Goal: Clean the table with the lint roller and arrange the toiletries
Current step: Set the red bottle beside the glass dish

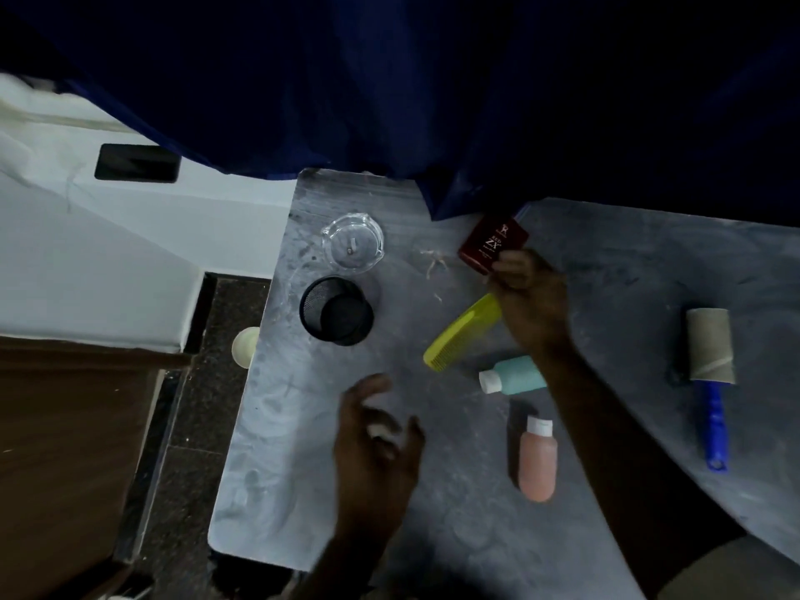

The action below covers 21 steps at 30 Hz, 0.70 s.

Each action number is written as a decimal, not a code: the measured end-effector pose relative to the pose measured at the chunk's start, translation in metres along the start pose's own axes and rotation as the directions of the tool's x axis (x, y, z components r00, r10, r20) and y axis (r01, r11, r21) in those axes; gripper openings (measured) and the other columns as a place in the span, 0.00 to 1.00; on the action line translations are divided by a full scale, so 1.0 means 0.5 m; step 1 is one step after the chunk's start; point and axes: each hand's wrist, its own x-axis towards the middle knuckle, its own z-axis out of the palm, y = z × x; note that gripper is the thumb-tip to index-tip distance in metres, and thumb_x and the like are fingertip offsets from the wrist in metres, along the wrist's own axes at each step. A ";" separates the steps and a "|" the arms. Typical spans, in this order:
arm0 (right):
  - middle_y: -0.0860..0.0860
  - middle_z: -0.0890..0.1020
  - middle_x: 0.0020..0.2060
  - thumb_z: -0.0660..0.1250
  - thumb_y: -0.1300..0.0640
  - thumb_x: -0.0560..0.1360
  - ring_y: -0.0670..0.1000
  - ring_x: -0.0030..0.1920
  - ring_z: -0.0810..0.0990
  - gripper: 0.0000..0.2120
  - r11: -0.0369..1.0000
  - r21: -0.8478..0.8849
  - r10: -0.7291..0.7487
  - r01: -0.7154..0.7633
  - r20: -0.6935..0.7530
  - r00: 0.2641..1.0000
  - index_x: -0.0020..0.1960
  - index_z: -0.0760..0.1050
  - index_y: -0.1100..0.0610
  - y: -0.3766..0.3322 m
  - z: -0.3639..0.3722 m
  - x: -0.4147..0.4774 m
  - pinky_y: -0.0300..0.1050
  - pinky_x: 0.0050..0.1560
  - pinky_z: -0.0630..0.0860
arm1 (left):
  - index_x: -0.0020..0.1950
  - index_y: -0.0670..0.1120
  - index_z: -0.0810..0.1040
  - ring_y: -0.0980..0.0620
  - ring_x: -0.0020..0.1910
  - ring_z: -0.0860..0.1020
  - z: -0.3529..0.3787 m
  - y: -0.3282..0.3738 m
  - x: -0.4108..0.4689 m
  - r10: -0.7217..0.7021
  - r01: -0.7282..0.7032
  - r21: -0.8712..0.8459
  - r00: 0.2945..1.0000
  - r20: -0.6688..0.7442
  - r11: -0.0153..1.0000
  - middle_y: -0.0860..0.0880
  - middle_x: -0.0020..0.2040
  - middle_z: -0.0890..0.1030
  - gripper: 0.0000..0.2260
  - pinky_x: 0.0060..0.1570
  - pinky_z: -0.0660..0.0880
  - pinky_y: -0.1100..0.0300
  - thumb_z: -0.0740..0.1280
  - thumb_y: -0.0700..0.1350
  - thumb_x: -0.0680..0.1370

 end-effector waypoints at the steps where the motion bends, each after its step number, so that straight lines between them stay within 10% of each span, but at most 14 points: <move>1: 0.60 0.82 0.47 0.73 0.74 0.71 0.48 0.46 0.82 0.16 1.000 -0.011 0.005 -0.005 -0.038 0.999 0.57 0.77 0.66 0.003 -0.021 0.020 0.46 0.58 0.78 | 0.70 0.54 0.77 0.52 0.42 0.84 0.030 0.022 0.015 0.053 -0.053 -0.005 0.996 0.076 0.999 0.59 0.56 0.82 0.22 0.30 0.78 0.64 0.76 0.47 0.77; 5: 0.60 0.85 0.44 0.77 0.63 0.72 0.52 0.47 0.84 0.12 0.976 -0.218 -0.013 -0.013 -0.116 0.993 0.52 0.80 0.66 0.011 -0.061 0.088 0.52 0.56 0.81 | 0.67 0.45 0.80 0.52 0.52 0.84 0.158 0.099 0.181 0.236 -0.264 0.079 0.936 0.260 0.961 0.50 0.57 0.83 0.15 0.52 0.84 0.53 0.73 0.39 0.80; 13: 0.59 0.87 0.52 0.78 0.45 0.69 0.58 0.55 0.86 0.21 0.893 -0.444 0.044 -0.070 -0.069 0.997 0.52 0.80 0.60 -0.007 -0.052 0.145 0.50 0.56 0.81 | 0.67 0.43 0.81 0.34 0.66 0.82 0.312 0.157 0.451 -0.075 -0.178 0.666 0.940 0.333 0.725 0.38 0.66 0.83 0.15 0.63 0.79 0.44 0.71 0.47 0.82; 21: 0.59 0.87 0.51 0.81 0.52 0.67 0.56 0.52 0.86 0.21 0.966 -0.233 0.110 -0.110 -0.013 0.994 0.54 0.81 0.62 0.004 -0.080 0.120 0.57 0.57 0.82 | 0.66 0.49 0.83 0.44 0.61 0.85 0.316 0.152 0.383 -0.057 -0.120 0.508 0.946 0.318 0.853 0.46 0.62 0.86 0.18 0.64 0.81 0.47 0.72 0.54 0.79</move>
